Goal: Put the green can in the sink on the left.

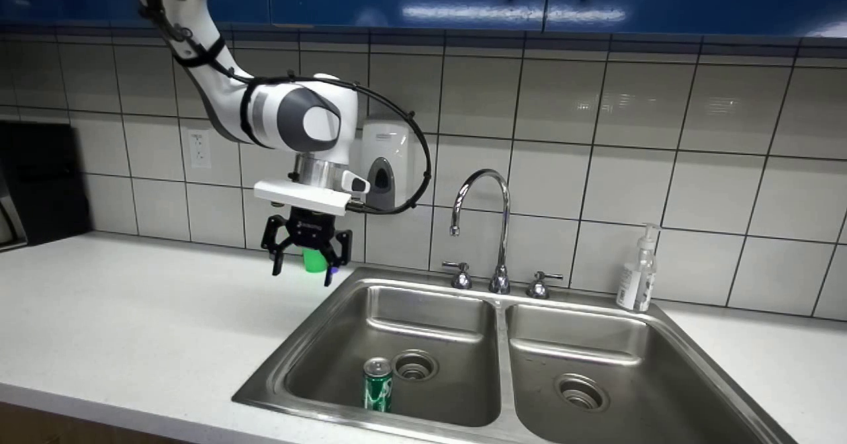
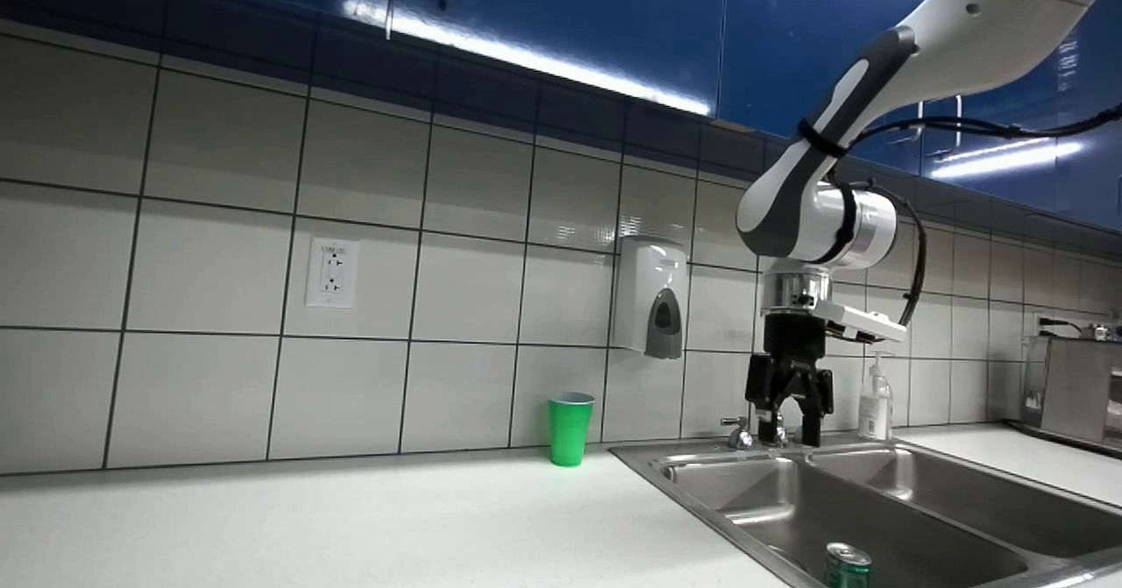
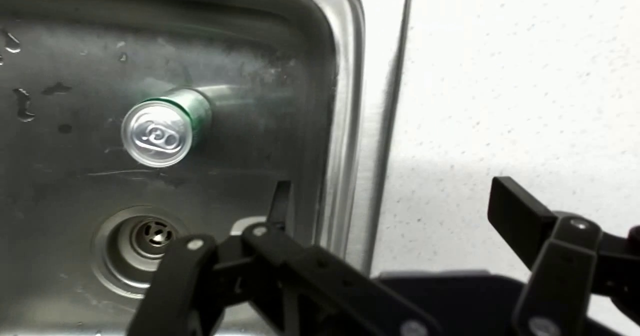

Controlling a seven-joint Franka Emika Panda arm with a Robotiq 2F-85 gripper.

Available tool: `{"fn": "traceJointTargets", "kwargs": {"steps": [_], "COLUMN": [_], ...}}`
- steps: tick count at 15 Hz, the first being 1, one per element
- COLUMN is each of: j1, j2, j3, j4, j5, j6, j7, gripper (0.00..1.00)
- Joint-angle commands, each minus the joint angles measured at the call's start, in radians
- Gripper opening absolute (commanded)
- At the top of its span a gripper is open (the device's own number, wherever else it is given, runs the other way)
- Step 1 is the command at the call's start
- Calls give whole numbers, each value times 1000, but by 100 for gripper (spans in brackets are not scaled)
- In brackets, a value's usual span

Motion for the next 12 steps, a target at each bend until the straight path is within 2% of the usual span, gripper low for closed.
{"fn": "traceJointTargets", "kwargs": {"steps": [1,6,12], "j1": [61,135,209], "j2": [-142,-295,-449], "j3": [-9,-7,8], "j4": [-81,-212,-362], "j5": [28,46,21], "j6": [-97,-87,-143], "j7": [10,58,152], "gripper": [100,100,100]}}
